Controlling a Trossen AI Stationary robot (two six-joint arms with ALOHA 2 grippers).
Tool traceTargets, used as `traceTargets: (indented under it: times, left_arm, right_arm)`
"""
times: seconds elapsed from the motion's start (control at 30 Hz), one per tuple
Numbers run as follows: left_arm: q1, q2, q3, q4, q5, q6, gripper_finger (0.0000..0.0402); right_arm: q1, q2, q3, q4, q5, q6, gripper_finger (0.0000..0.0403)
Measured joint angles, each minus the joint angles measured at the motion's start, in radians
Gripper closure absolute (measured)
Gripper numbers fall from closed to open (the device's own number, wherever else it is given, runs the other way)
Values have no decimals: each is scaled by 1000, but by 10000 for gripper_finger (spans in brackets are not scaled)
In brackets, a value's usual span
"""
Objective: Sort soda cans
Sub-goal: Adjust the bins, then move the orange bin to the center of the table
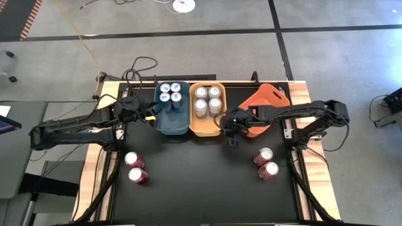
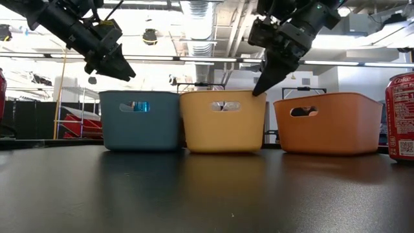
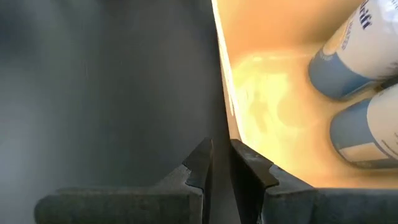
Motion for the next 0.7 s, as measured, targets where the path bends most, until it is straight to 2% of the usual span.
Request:
traceTargets:
  times: [0.33, 0.47, 0.6, 0.7]
  left_arm:
    - [0, 0, 0, -1, 0, 14, 219]
    - [0, 0, 0, -2, 0, 15, 219]
    - [0, 0, 0, -1, 0, 14, 219]
    - [0, 0, 0, -1, 0, 5, 219]
  right_arm:
    - [58, -41, 0, -73, -113, 35, 326]
    - [55, -105, 0, -135, -99, 126, 326]
    - [46, -189, 0, -236, -20, 228, 326]
    - [40, -230, 0, -282, -19, 208, 325]
